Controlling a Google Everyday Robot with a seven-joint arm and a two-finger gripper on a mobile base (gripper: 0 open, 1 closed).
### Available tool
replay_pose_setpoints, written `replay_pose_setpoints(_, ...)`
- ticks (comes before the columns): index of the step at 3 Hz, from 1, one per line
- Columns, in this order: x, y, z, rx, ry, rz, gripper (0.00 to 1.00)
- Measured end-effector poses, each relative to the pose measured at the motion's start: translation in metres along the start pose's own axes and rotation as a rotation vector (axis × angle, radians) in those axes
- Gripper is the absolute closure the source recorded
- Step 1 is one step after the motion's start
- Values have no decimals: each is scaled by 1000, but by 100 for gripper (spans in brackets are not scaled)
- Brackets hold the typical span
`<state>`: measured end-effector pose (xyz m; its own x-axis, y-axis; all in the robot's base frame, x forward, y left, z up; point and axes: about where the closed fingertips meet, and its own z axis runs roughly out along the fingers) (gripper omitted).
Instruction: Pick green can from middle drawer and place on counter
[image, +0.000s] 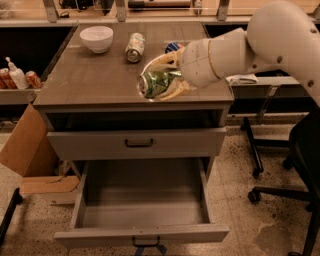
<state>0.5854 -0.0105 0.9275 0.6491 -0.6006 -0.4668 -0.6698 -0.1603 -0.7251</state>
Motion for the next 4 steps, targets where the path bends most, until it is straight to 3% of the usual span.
replay_pose_setpoints(2,20,-29,42,-106,-43,74,100)
replay_pose_setpoints(4,27,-28,56,-123,-62,123,100)
